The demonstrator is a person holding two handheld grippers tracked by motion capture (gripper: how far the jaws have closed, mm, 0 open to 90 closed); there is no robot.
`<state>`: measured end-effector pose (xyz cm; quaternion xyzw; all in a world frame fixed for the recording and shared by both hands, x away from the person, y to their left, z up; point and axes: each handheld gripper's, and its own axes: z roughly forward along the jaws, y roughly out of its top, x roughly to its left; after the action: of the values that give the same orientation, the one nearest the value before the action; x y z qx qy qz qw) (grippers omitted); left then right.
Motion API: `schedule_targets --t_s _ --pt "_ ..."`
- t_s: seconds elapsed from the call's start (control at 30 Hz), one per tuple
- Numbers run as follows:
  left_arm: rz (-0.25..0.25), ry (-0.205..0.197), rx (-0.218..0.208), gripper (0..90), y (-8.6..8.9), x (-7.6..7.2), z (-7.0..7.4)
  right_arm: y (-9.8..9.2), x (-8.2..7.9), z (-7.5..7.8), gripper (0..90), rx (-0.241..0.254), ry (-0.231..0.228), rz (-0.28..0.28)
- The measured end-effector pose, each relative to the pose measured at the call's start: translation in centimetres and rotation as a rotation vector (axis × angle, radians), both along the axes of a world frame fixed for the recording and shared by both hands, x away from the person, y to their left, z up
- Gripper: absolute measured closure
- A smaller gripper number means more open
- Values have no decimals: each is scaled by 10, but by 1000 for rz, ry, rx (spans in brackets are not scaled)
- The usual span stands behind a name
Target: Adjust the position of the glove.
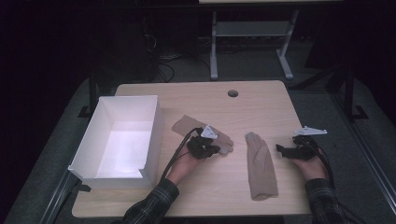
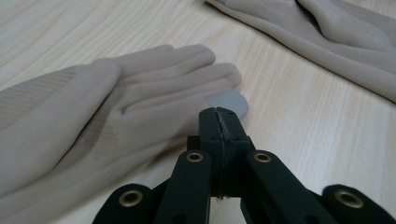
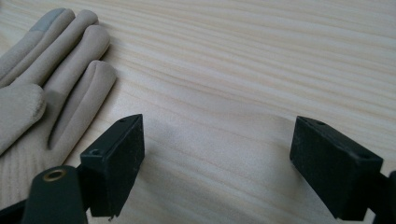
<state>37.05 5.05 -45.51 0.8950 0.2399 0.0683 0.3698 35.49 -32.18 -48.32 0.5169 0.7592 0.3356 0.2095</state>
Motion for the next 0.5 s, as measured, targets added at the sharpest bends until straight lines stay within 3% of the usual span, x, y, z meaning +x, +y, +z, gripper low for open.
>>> schedule_targets --t_s 0.07,0.5 --pt "8 6 -18 896 -4 3 -2 0 0 0 174 0 0 0" --pt "14 6 -12 896 -34 26 -9 0 0 0 174 1 -1 0"
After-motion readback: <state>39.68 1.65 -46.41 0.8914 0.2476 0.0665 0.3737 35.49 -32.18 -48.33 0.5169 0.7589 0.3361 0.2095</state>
